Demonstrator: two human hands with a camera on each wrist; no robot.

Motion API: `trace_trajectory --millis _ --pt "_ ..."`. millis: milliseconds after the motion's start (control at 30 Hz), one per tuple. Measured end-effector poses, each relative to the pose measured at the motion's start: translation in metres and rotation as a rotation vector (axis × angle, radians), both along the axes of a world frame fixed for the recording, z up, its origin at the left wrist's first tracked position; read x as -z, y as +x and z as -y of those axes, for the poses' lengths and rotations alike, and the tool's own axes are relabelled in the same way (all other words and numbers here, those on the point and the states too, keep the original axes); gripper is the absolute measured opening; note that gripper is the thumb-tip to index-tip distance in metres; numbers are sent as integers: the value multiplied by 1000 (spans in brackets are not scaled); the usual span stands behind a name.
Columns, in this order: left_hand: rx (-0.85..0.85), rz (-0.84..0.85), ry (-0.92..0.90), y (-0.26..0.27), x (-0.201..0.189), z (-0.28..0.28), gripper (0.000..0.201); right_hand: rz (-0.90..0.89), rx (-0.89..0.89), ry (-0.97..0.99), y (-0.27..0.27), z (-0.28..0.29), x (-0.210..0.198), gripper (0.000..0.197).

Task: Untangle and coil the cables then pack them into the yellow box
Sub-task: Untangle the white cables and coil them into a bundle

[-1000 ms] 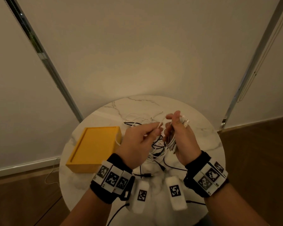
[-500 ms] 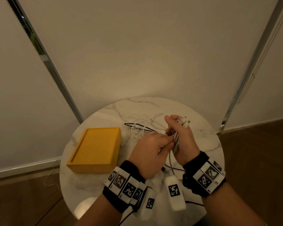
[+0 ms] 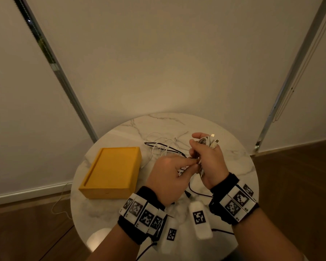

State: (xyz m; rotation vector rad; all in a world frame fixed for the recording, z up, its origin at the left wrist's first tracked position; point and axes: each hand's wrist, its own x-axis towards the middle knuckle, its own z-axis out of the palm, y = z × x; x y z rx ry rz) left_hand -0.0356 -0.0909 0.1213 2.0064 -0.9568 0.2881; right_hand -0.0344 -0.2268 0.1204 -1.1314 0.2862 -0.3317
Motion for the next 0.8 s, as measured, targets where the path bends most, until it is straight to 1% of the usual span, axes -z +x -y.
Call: trace_trajectory --millis 100,200,233,300,367,400,467,533,600,667,733,800 --pt "-55 -133 -113 3 10 -9 15 24 36 -37 2 6 0 15" --pt "-63 -321 -61 5 23 -16 17 46 60 -26 2 10 0 15" --pt "-57 -420 -38 4 27 -17 20 52 61 -13 2 10 0 14" --pt "-22 -710 -15 0 31 -13 27 68 54 16 2 8 0 14" --pt "64 -986 -29 -7 37 -8 31 86 40 28 1 5 0 14" --pt "117 -1072 -46 -10 40 -6 33 94 34 26 1 3 -1 14" --pt "204 -1165 -76 -13 46 -4 37 106 24 19 0 1 -1 14" --pt "221 -1206 -93 -15 46 -3 40 109 20 28 -1 0 -2 14" --pt "199 -1216 -134 -13 45 -3 41 103 17 49 -2 0 -2 14" --pt "144 -1163 -225 -10 43 -3 39 87 3 88 -3 1 -1 13" --pt "45 -995 -281 -4 43 -7 27 68 -21 107 -3 2 -1 12" --pt "-20 -778 -276 2 42 -13 9 44 -66 106 -4 1 1 11"
